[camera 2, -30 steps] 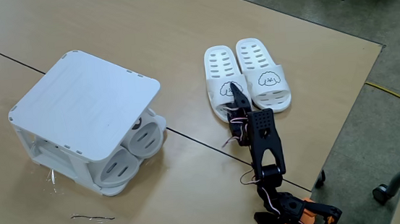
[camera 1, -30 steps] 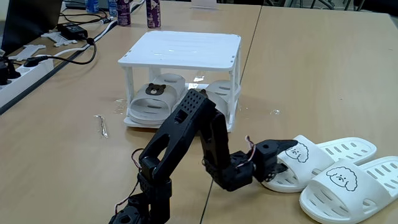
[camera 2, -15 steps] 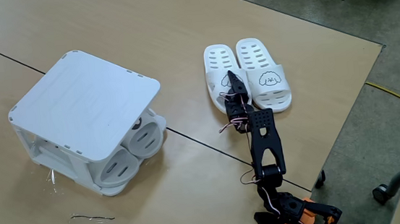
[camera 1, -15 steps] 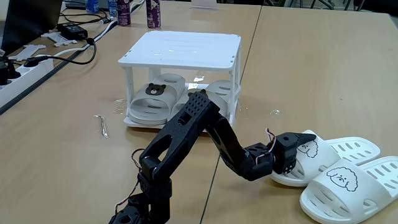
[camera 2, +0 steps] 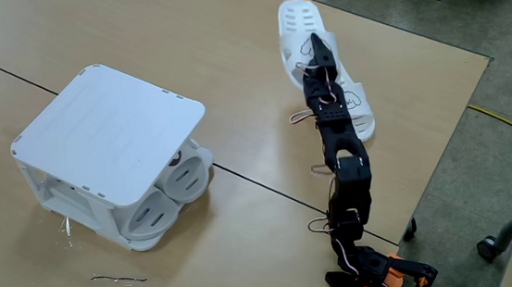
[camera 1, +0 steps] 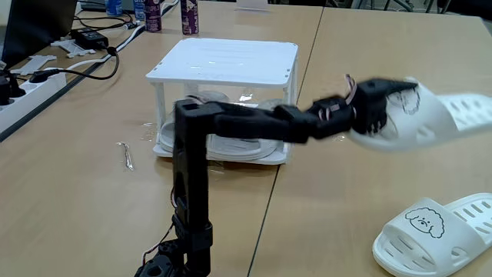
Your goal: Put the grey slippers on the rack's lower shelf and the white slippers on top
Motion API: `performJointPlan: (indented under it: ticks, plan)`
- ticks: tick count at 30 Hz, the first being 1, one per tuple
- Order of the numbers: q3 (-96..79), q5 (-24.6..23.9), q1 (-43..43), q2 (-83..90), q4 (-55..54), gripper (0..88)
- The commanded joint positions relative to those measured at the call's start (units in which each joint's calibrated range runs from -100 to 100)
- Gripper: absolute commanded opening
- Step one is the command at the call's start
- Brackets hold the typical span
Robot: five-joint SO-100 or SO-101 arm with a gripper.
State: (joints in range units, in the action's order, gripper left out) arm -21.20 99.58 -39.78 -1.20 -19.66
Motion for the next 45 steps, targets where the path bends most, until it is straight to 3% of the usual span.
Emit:
performJointPlan:
  ticks: [1,6,9,17,23,32,38,45]
  plan:
    - [8.26,0.42,0.30,20.67,15.00,0.7]
    - [20.89,0.42,5.07,31.28,35.62,0.7]
    - [24.59,0.42,15.27,37.17,40.36,0.7]
    - [23.23,0.42,51.95,43.14,41.31,0.7]
    - [22.60,0.42,65.52,35.15,40.88,0.7]
    - [54.27,0.42,66.58,3.00,40.54,0.7]
    - [80.25,0.42,61.65,-20.05,40.54,0.7]
    - [98.83,0.42,56.80,-39.06,40.45,0.7]
